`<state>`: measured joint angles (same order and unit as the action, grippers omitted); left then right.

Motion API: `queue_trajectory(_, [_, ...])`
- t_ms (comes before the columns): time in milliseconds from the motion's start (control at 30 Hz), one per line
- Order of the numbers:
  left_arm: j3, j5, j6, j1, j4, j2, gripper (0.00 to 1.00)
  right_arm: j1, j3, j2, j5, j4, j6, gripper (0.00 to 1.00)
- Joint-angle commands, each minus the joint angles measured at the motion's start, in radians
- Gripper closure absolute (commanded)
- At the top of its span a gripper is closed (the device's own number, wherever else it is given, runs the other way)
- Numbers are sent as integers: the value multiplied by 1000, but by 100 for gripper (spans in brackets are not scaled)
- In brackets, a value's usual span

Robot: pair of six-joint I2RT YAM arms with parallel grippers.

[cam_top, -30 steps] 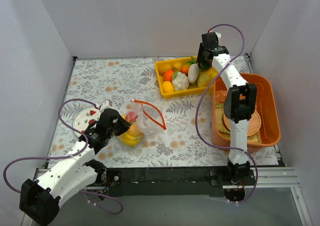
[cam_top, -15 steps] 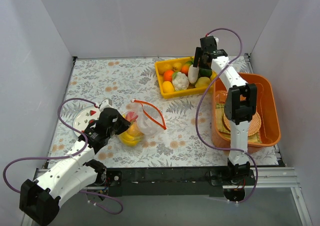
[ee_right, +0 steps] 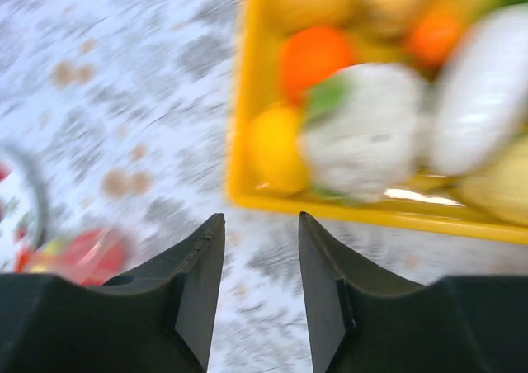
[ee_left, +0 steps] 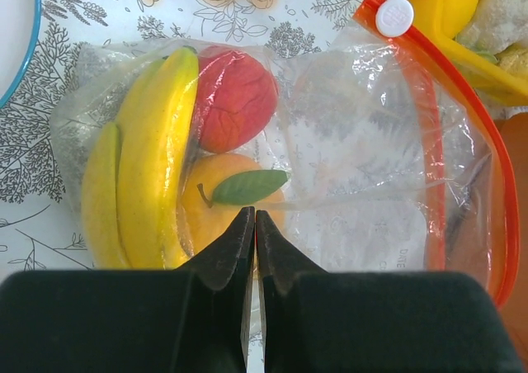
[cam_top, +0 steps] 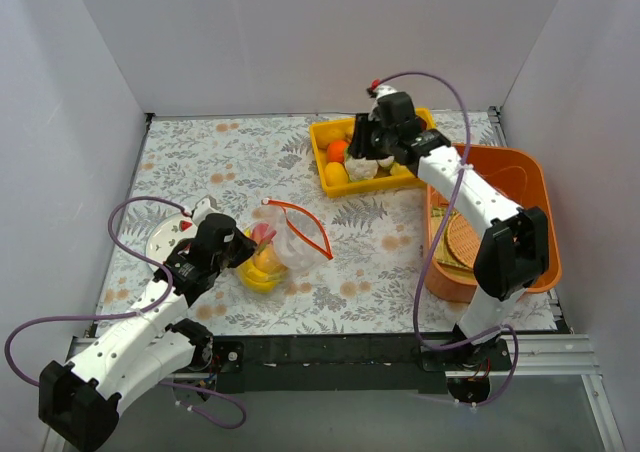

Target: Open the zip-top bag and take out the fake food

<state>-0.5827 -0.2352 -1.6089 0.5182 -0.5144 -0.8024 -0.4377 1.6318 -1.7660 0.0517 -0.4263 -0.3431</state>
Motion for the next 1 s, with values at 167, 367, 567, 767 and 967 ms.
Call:
queue_trajectory(167, [23, -70, -124, -12, -49, 19, 98, -263, -164, -32, -397, 256, -22, 58])
queue_trajectory(367, [84, -61, -172, -14, -24, -1, 98, -328, -178, -101, -509, 301, -37, 58])
queue_trajectory(567, [127, -43, -171, -15, 36, -46, 100, -369, -201, -147, -572, 311, -25, 56])
queue_trajectory(767, [139, -46, -163, -17, 50, -54, 100, -380, -257, -90, -521, 288, 6, 52])
queue_trajectory(967, [152, -36, -152, -18, 71, -63, 100, -378, -308, -1, -506, 288, 7, 47])
